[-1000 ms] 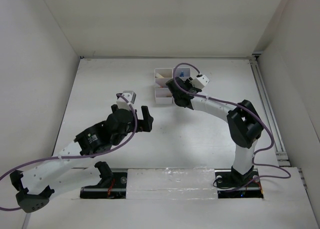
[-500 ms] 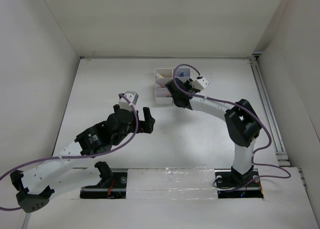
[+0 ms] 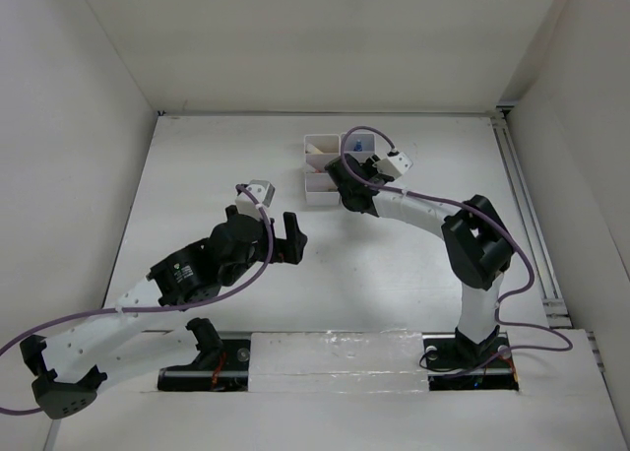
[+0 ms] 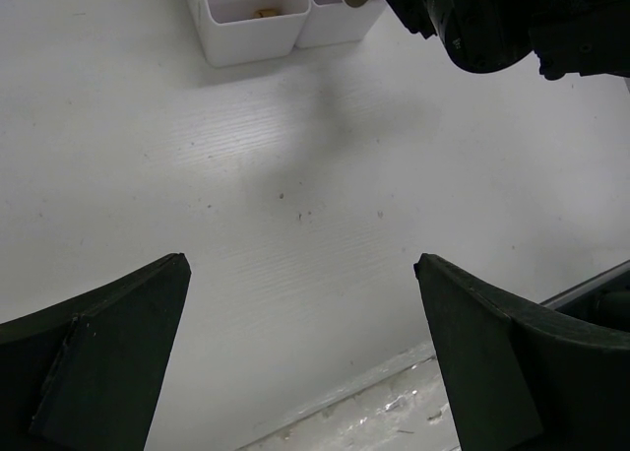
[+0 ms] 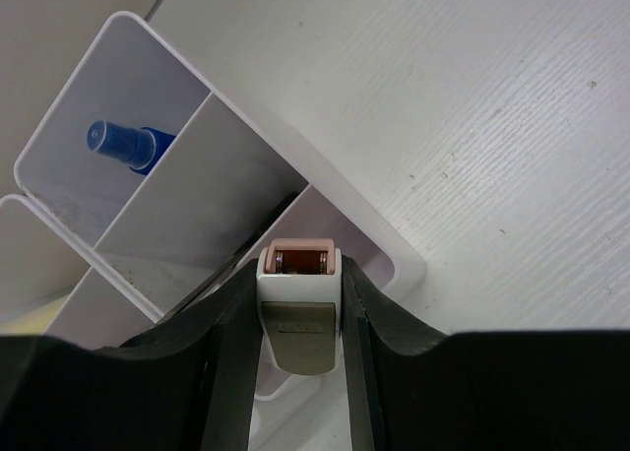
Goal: Sort the stationery into containers
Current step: Place the stapler in the storage box.
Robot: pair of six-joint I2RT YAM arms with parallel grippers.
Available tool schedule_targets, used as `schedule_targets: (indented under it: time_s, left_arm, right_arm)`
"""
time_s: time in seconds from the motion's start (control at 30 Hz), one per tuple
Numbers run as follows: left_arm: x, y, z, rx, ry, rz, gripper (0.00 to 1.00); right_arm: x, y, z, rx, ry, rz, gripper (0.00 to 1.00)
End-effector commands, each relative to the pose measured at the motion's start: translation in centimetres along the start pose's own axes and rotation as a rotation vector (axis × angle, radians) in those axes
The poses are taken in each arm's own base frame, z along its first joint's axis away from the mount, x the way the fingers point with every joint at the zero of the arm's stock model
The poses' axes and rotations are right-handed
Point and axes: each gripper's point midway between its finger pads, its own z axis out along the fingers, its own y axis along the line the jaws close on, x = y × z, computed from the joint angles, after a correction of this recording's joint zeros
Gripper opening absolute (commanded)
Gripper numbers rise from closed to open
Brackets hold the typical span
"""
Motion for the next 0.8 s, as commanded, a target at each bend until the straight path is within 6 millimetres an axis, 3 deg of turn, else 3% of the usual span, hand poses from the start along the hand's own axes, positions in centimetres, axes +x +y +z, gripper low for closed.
schedule_targets:
  time_s: [0.0, 0.03, 0.77]
  left_arm:
    - [-0.8, -0.4, -0.1, 0.025, -0.032, -0.007, 1.00]
    - [-0.4, -0.3, 0.0, 0.021, -0.025, -0.003, 1.00]
    - [-0.4, -0.2, 0.0, 0.021, -0.025, 0.006, 1.00]
  right_arm:
    - [-0.7, 0.8, 0.4, -0.013, -0.014, 0.059, 0.19]
    - [-0.2, 0.4, 0.5, -0.012, 0.000, 0.054, 0.18]
    - [-2.0, 0.9, 0.5, -0.064, 0.053, 0.173, 0.14]
